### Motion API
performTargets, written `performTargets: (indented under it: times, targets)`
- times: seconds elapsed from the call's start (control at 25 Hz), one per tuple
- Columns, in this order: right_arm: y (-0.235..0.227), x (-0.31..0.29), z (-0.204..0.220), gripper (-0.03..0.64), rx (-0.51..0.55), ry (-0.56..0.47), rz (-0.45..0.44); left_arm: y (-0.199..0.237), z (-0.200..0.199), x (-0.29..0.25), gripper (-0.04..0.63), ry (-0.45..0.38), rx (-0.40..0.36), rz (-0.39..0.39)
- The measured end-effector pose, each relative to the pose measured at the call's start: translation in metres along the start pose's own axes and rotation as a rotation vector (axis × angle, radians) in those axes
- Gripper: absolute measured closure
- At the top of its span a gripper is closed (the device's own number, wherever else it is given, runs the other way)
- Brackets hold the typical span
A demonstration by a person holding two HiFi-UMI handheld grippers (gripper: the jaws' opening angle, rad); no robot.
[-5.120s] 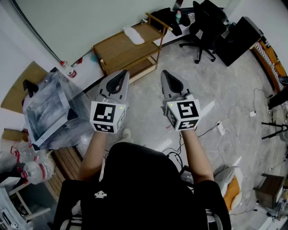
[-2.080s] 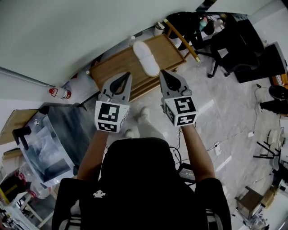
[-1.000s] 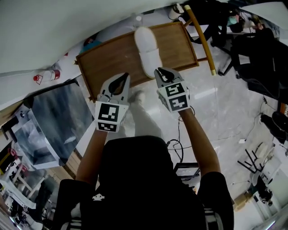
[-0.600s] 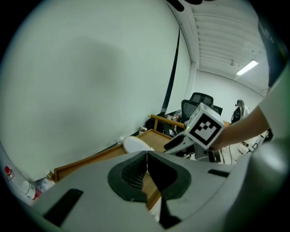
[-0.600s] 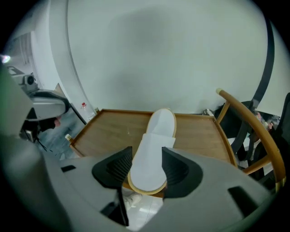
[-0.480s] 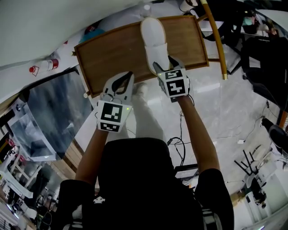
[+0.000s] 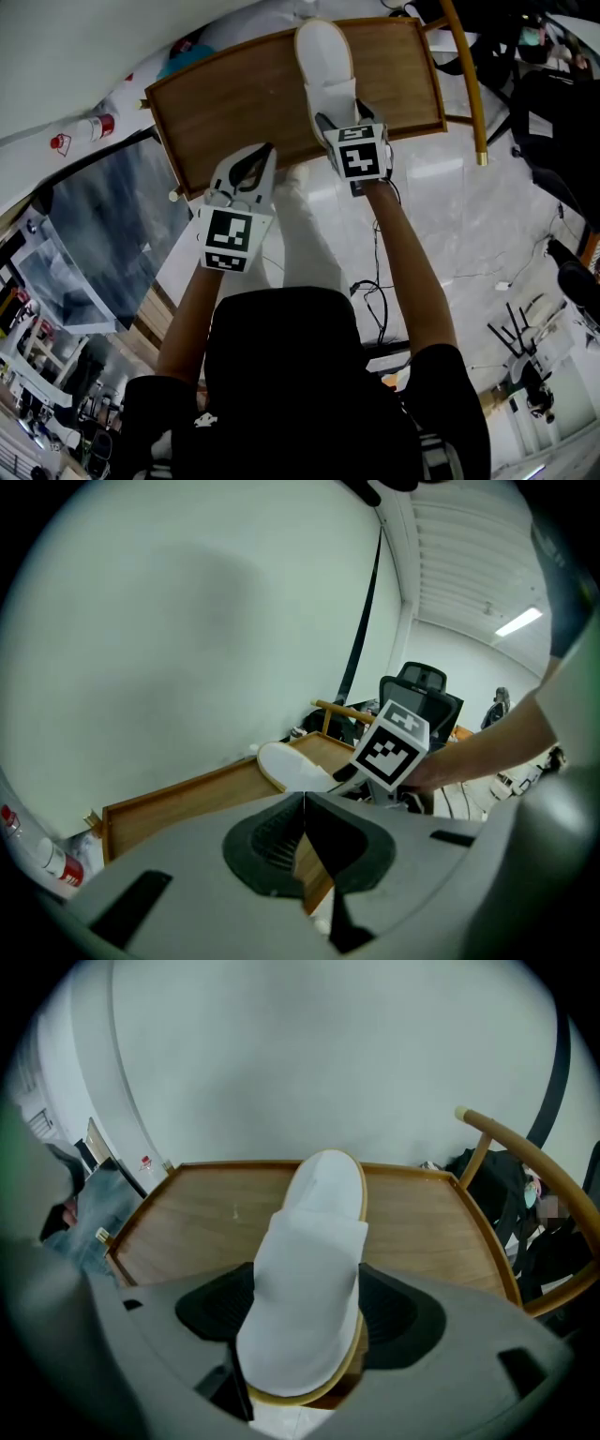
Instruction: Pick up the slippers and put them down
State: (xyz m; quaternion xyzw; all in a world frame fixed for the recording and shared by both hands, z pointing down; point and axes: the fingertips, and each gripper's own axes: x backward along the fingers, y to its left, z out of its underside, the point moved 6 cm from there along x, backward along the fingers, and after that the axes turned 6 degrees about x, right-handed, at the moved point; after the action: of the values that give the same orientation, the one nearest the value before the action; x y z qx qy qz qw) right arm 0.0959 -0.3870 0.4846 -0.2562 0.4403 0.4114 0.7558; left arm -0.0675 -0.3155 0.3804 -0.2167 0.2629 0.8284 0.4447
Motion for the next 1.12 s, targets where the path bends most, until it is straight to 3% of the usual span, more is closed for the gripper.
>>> performTargets:
  times: [0.6, 1.12]
  targets:
    - [-0.002, -0.005, 0.001, 0.342, 0.005, 0.043, 0.031, 0.004, 0.007, -0.005, 0.591, 0.010, 0.013, 0.005]
    - [-0.010, -0.003, 0.001, 0.434, -0.027, 0.049, 0.046, 0.003, 0.003, -0.011, 0.591, 0.008, 0.006, 0.017]
